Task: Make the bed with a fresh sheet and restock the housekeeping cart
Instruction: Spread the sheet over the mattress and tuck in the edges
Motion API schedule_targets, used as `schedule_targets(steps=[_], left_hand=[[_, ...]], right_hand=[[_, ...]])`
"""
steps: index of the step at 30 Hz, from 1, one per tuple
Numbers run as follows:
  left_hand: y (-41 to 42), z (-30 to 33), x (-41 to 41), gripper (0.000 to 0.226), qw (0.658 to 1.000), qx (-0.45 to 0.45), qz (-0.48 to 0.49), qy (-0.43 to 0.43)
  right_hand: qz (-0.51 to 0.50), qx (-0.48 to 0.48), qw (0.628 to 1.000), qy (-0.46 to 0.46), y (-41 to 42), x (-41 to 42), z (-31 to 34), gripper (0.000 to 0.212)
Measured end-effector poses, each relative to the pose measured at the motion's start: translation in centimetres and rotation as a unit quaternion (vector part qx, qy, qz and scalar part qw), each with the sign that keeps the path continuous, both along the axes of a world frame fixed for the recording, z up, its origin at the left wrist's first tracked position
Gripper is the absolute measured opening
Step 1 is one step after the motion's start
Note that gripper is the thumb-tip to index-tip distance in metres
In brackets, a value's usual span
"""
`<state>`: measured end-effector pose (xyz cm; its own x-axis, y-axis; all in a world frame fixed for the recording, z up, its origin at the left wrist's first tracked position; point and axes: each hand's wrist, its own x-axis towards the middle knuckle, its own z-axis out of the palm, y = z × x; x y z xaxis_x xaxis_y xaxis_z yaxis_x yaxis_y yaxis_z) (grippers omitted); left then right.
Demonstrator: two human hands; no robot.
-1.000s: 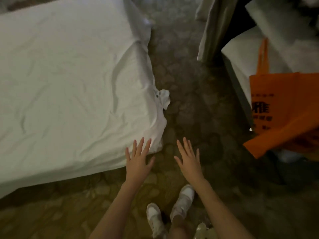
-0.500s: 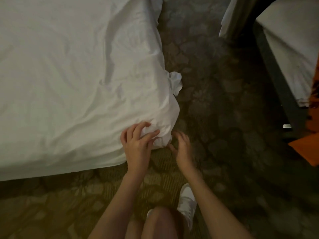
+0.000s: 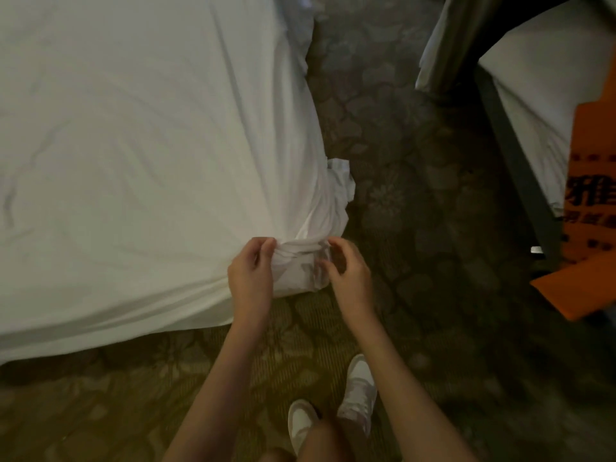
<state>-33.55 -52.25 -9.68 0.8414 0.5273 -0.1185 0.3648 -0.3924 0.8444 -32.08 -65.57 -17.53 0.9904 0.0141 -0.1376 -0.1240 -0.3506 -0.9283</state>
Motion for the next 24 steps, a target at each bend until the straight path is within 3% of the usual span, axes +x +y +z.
schedule_targets(steps=[7,12,15,17,20,22,24], left_hand=[[1.2,2.3,0.2,0.024,1.000,-0.005,-0.026,-0.013],[0.8,6.5,-0.5,0.020,0.996,0.085,-0.031,-0.007],[-0.7,9.4,-1.3,0.016,0.984,0.168,0.059,0.013],[-2.3,10.8,-2.3,0.013,0.983,0.083,0.164,0.014],[-5.0,10.5,-3.7,0.043,0.932,-0.207,0.295,0.046],[-6.9,10.1,-3.5,0.054,0.881,-0.369,0.287,0.069],[-8.7,9.9,-2.7,0.061,0.855,-0.445,0.254,0.080]], right_hand=[[0.020,-0.050,0.997,-0.046,0.2,3.3,1.0,0.016],[0.035,-0.051,0.996,-0.061,-3.9,3.6,8.4,0.016],[0.066,-0.065,0.992,-0.087,-4.8,4.2,14.1,0.018],[0.088,-0.071,0.990,-0.083,-5.1,4.0,16.8,0.020],[0.090,-0.059,0.993,-0.045,-6.0,3.2,19.2,0.019],[0.103,-0.054,0.993,-0.015,-6.7,3.0,20.3,0.018],[0.120,-0.053,0.991,0.016,-7.1,3.3,21.1,0.017]])
